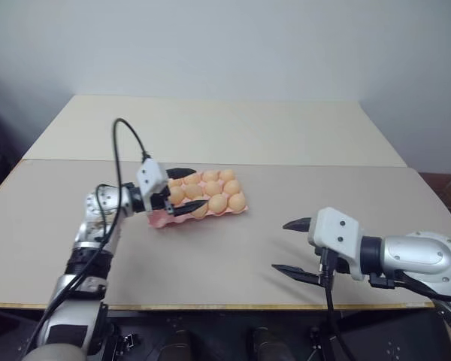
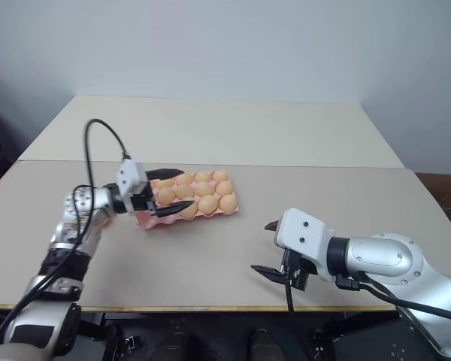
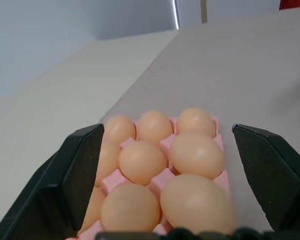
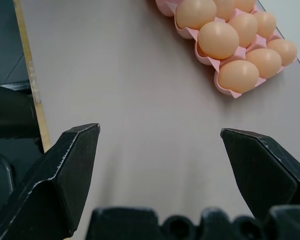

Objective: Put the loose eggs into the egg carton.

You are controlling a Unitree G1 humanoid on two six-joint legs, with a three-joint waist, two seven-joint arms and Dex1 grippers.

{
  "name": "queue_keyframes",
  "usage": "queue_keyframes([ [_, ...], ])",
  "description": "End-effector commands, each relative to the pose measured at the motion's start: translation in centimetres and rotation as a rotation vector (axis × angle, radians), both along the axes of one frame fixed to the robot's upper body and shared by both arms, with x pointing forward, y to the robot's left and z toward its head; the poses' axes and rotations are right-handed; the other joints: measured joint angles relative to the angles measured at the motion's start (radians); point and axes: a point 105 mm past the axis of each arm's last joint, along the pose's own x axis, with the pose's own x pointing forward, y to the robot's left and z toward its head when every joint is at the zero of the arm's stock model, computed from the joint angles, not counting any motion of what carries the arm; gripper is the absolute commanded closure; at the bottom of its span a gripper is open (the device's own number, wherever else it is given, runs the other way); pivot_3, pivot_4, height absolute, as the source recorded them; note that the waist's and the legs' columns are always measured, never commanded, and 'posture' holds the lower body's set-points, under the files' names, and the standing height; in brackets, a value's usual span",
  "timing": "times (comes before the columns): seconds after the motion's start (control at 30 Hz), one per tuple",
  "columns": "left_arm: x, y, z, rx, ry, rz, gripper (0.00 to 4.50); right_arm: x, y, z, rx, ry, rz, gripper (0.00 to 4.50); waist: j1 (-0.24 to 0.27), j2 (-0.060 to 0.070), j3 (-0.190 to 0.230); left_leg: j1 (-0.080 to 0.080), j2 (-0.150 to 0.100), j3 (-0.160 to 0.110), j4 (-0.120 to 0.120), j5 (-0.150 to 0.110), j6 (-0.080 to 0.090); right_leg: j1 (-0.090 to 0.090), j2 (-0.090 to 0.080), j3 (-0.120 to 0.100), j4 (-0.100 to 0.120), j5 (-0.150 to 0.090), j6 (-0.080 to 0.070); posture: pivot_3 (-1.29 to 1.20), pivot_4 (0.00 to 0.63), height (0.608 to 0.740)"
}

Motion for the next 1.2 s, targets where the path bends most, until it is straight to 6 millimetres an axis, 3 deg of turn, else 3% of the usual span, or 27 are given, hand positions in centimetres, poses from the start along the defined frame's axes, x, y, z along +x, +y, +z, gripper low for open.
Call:
queue_keyframes([
  [0.03,-1.9,3.1,2.1,0.009,-0.061,0.108,0.02,0.2,0.0,1.4,-0.004,-0.061,0.030,0.00,-0.004,0.000,0.000,0.001,0.000,0.000,0.000,0.000,0.000,0.000,0.000,0.000,0.001,0.000,0.000,0.00,0.150,0.740],
  [0.13,-3.6,5.8,1.9,0.065,-0.051,0.227,0.02,0.0,0.2,1.8,-0.004,-0.060,0.072,0.00,0.000,0.000,0.000,0.002,0.000,0.000,0.000,0.000,0.000,0.000,0.000,-0.001,0.001,-0.001,-0.001,0.00,0.150,0.740],
  [0.27,-7.3,10.0,1.7,0.093,-0.009,0.392,0.02,-0.8,0.5,2.2,-0.016,-0.041,0.197,0.00,-0.002,0.000,0.000,0.001,0.001,0.001,0.000,0.000,0.000,-0.001,-0.001,0.000,0.000,-0.004,-0.006,0.00,0.150,0.740],
  [0.47,-10.0,13.8,0.7,0.094,0.021,0.595,0.02,-0.3,0.5,2.5,-0.020,-0.053,0.274,0.00,0.013,0.000,0.000,0.002,0.000,0.002,-0.001,0.000,-0.001,0.000,-0.003,-0.002,-0.001,-0.004,-0.006,0.00,0.150,0.740],
  [0.6,-10.6,14.4,0.3,0.074,0.025,0.651,0.02,0.0,0.6,2.5,-0.027,-0.055,0.307,0.00,0.017,0.000,0.000,0.002,0.001,0.002,-0.001,-0.004,-0.008,-0.001,-0.003,-0.002,-0.001,-0.005,-0.007,0.00,0.150,0.740],
  [0.87,-9.8,14.9,-0.7,0.022,0.039,0.720,0.02,0.2,0.7,2.5,-0.038,-0.062,0.326,0.00,0.017,0.000,0.000,0.002,0.001,0.003,-0.001,-0.004,-0.008,-0.001,-0.002,-0.002,-0.001,-0.004,-0.007,0.00,0.150,0.740],
  [0.97,-8.2,15.6,-1.8,-0.009,0.037,0.799,0.02,0.1,0.7,2.5,-0.028,-0.056,0.320,0.00,0.020,0.000,0.000,0.002,0.001,0.003,-0.001,-0.004,-0.008,-0.001,-0.002,-0.002,-0.001,-0.004,-0.007,0.00,0.150,0.740],
  [1.2,-4.4,14.9,-3.8,-0.129,0.077,0.844,0.02,0.1,0.5,2.0,-0.023,-0.038,0.282,0.00,0.027,-0.002,-0.001,0.001,0.001,0.004,-0.001,0.000,-0.001,-0.001,-0.002,-0.002,-0.001,-0.004,-0.007,0.00,0.150,0.740],
])
